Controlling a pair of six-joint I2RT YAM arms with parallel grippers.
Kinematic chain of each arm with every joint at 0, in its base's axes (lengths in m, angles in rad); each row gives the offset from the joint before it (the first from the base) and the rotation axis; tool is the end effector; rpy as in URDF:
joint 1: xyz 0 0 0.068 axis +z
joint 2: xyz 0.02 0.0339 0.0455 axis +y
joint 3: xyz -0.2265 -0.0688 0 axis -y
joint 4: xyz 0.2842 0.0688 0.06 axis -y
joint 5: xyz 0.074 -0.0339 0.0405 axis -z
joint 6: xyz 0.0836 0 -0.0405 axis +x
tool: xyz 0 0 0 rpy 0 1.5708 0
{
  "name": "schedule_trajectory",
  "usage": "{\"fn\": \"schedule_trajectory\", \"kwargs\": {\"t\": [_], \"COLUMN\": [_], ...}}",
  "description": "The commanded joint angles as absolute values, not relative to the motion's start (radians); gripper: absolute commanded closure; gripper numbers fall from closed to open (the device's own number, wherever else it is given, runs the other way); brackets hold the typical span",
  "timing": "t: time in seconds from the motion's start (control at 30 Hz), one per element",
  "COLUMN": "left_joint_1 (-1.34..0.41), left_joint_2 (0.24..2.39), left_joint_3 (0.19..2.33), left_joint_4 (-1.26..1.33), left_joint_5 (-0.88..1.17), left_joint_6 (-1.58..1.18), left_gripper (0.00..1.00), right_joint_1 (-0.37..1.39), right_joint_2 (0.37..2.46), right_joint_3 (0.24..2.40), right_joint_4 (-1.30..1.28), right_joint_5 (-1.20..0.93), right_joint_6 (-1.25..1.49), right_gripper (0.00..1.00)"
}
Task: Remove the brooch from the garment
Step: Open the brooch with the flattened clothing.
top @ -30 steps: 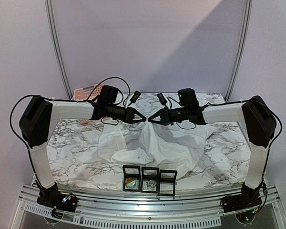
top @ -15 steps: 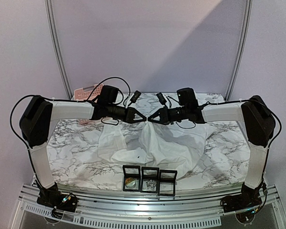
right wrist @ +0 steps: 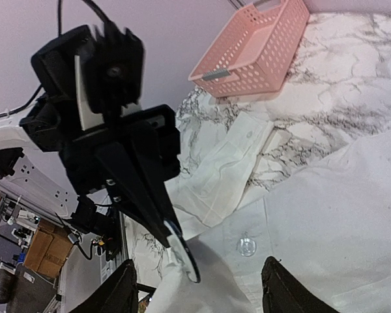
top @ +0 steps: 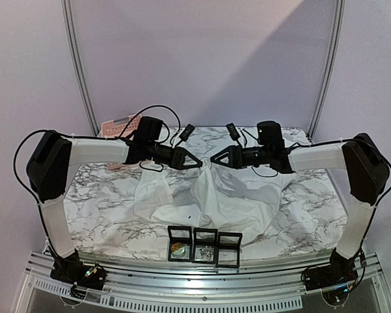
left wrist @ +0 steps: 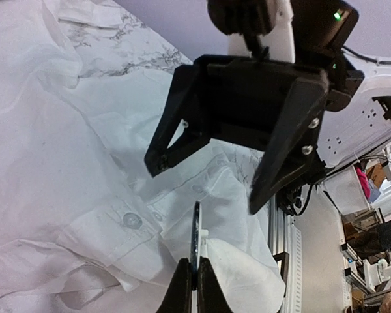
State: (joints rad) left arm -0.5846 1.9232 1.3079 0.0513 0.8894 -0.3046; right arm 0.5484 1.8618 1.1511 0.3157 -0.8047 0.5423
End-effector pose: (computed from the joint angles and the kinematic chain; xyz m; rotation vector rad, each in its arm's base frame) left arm 0.3577 -0.3146 0.1433 0.8684 2.0734 -1.4504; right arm 0.3623 0.2919 0.1398 -0.5924 2.0644 1.4661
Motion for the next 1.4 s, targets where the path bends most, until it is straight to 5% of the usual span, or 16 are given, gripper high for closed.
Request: {"fn": "schedule_trajectory", "kwargs": {"t": [0.0, 0.57, 1.37], "left_joint_1": [-0.597, -0.598, -0.6], "left_joint_2": [1.921, 1.916, 1.913], "left_joint_3": [1.327, 1.321, 1.318], "left_joint_4": [0.063, 0.089, 0.092], "left_joint_5": [0.925, 0.943, 0.951], "left_joint_6": [-0.299, -0.309, -0.307], "left_gripper": [1.0, 1.0, 1.0], "right_joint_1": [0.543, 0.583, 0.595], "right_joint_2": [1.795, 1.888, 1.926], "right_joint_3": [1.115, 1.155, 1.168], "right_joint_4": [0.402, 0.29, 0.374], "right_joint_5": [-0.797, -0.817, -0.884], "right_joint_6": [0.531, 0.438, 0.497], "right_gripper": [0.36, 0.29, 0.61]}}
